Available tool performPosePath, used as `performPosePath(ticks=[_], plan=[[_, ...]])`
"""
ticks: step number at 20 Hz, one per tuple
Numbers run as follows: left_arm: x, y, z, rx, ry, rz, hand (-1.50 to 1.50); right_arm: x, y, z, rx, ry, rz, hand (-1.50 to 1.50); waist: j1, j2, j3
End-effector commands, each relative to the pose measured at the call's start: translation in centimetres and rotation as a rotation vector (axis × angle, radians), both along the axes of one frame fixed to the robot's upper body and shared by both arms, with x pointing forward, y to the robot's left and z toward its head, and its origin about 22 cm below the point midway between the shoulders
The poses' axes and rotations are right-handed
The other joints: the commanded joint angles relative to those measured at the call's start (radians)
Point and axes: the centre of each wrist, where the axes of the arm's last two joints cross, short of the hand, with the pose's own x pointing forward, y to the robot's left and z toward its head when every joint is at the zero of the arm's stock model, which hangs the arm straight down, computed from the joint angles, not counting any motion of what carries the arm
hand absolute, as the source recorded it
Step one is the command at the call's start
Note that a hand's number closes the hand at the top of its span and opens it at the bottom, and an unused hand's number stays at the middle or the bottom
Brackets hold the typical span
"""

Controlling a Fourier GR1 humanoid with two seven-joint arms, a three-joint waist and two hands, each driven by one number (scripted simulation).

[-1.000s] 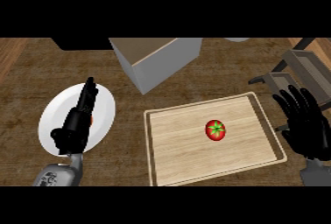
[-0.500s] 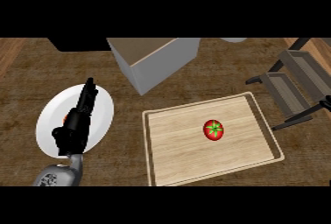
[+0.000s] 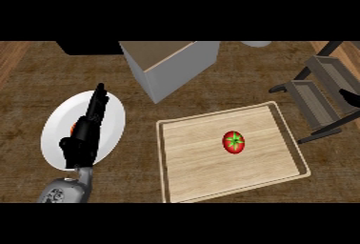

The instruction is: Pick the tomato from the tray and place it in the tiered basket

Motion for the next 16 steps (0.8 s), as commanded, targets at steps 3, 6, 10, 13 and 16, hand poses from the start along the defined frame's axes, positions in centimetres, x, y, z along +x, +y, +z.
performPosePath(ticks=[3, 6, 10, 13, 16], plan=[[0.4, -1.6, 0.3, 0.004, -0.016, -0.038, 0.00, -2.1, 7.1, 3.0, -0.187, 0.037, -0.051, -1.50, 0.025, 0.009, 0.003], [-0.3, -1.5, -0.7, -0.006, -0.021, -0.040, 0.00, -3.3, 10.1, 2.3, -0.200, 0.062, -0.068, -1.50, 0.030, 0.010, 0.004], [1.6, -0.7, 0.1, -0.009, -0.005, -0.033, 0.00, -2.9, 12.2, 3.0, -0.246, 0.080, -0.050, -1.50, 0.023, 0.011, 0.005], [1.3, -1.5, 2.3, -0.008, -0.006, -0.034, 0.00, -3.1, 12.3, 4.2, -0.298, 0.108, -0.048, -1.50, 0.020, 0.009, 0.005], [0.7, -1.2, -0.9, 0.001, 0.006, -0.032, 0.00, -2.3, 13.8, 3.5, -0.329, 0.165, -0.068, -1.50, 0.022, 0.011, 0.005]])
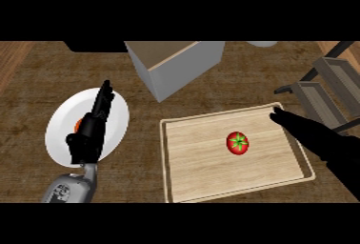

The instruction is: Pick the tomato from the tray and place it in the tiered basket

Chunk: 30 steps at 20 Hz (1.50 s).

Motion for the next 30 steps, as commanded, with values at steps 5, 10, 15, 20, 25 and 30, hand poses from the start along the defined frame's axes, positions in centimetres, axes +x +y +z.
performPosePath(ticks=[5, 10, 15, 20, 25, 30], plan=[[-1.5, -0.9, -0.6, -0.005, -0.012, 0.000, 0.00, 1.7, 1.4, -1.9, -0.132, 0.120, -0.018, -1.50, -0.002, 0.000, 0.001], [-0.2, -0.4, -0.1, -0.006, -0.008, 0.001, 0.00, 1.2, 1.6, -0.6, -0.196, 0.095, -0.051, -1.50, -0.006, -0.001, 0.001], [0.1, 0.2, -2.0, 0.001, -0.005, 0.000, 0.00, 1.5, 2.6, -1.8, -0.236, 0.079, -0.055, -1.50, -0.006, 0.001, 0.001], [-0.1, -2.1, -0.2, 0.002, -0.007, 0.019, 0.00, 2.4, 2.4, -1.4, -0.276, 0.059, -0.026, -1.50, -0.004, 0.000, 0.001], [0.1, 0.9, 0.4, -0.004, 0.010, 0.006, 0.00, 2.0, 3.7, -4.0, -0.330, 0.007, 0.056, -1.50, -0.003, 0.000, 0.001], [0.4, -0.6, -0.3, -0.018, 0.001, 0.020, 0.00, 4.7, 3.2, -5.9, -0.344, -0.030, -0.005, -1.50, -0.003, 0.001, 0.002]])
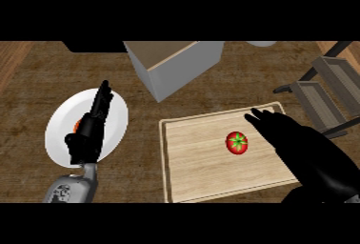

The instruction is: Pick the tomato from the tray and place it in the tiered basket

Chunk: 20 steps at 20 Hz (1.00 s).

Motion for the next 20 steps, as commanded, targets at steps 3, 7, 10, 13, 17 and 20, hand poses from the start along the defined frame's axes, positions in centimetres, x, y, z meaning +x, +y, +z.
performPosePath(ticks=[3, 7, 10, 13, 17, 20], plan=[[-0.4, 0.1, 0.8, 0.002, -0.001, 0.018, 0.00, -0.2, -2.0, -2.5, -0.031, -0.021, -0.073, -1.50, -0.004, -0.001, 0.000], [0.8, 0.8, 0.4, 0.012, -0.012, 0.006, 0.00, 0.6, -0.1, -3.4, -0.019, -0.012, -0.115, -1.50, -0.003, 0.000, 0.000], [0.2, 1.7, 1.0, 0.004, -0.005, -0.009, 0.00, 2.3, -1.3, -4.0, -0.016, 0.037, -0.108, -1.50, 0.000, 0.000, 0.000], [-0.8, -0.7, -0.8, 0.005, -0.015, 0.001, 0.00, 2.6, -2.7, -4.6, -0.003, 0.056, -0.108, -1.50, -0.001, 0.000, 0.000], [-0.6, -0.2, 1.6, -0.017, 0.009, -0.024, 0.00, 3.6, -3.0, -6.3, 0.023, 0.055, -0.087, -1.50, 0.002, 0.000, 0.000], [0.4, 0.3, -0.3, -0.002, -0.017, -0.003, 0.00, 3.2, -1.8, -5.9, 0.040, 0.052, -0.056, -1.50, -0.002, 0.000, 0.000]])
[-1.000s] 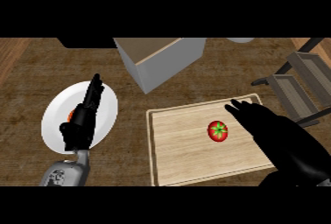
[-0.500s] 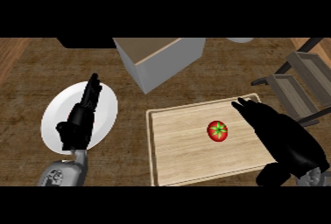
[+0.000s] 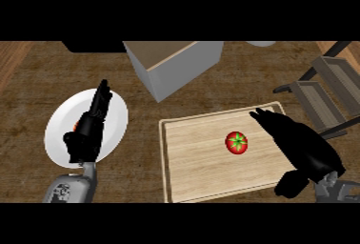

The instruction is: Pick the tomato from the tray and place it in the tiered basket

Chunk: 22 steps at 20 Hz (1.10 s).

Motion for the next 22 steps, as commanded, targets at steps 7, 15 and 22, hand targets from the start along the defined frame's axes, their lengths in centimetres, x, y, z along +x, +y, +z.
performPosePath(ticks=[7, 15, 22], plan=[[1.2, 0.6, -0.1, 0.007, 0.013, -0.011, 0.00, 1.4, 0.6, -3.1, 0.044, 0.016, 0.036, -1.50, 0.000, 0.001, 0.000], [-0.9, -1.1, -0.7, 0.003, 0.003, -0.002, 0.00, 2.4, 2.4, -4.6, 0.023, 0.067, 0.014, -1.50, 0.002, 0.000, 0.000], [-1.1, -1.0, 0.7, 0.008, 0.009, -0.007, 0.00, 2.8, 2.1, -5.1, 0.003, 0.065, 0.009, -1.50, 0.001, 0.000, 0.000]])
